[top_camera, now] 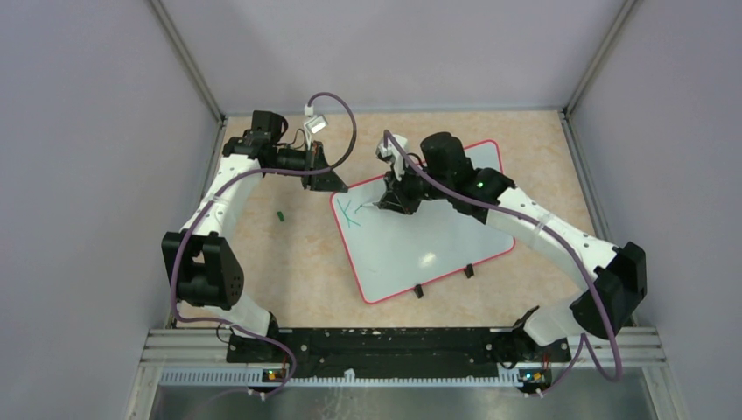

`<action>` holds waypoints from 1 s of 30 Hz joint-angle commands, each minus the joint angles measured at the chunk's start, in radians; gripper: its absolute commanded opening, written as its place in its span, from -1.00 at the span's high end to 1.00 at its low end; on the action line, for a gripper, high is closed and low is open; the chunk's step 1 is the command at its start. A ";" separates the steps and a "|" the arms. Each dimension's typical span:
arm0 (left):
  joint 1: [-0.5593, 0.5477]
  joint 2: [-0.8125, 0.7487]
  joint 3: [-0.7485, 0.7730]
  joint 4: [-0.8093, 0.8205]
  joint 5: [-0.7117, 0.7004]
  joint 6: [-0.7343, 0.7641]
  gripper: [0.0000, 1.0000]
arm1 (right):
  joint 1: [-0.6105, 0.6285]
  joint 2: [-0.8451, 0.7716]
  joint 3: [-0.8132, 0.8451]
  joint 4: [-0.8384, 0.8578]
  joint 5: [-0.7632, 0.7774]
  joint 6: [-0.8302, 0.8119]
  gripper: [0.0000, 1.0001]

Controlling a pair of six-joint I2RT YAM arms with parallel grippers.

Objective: Write a sentence on the whiteboard

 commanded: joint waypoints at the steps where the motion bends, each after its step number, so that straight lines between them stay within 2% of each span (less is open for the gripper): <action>1: -0.023 -0.015 -0.010 -0.008 0.025 0.002 1.00 | -0.007 -0.020 0.010 0.009 0.010 -0.015 1.00; 19: -0.023 -0.021 -0.014 -0.008 0.023 0.003 1.00 | 0.035 -0.027 -0.060 -0.031 0.000 -0.032 1.00; 30: -0.023 -0.027 -0.013 -0.007 0.021 0.000 1.00 | 0.035 -0.036 0.070 -0.059 0.033 -0.046 1.00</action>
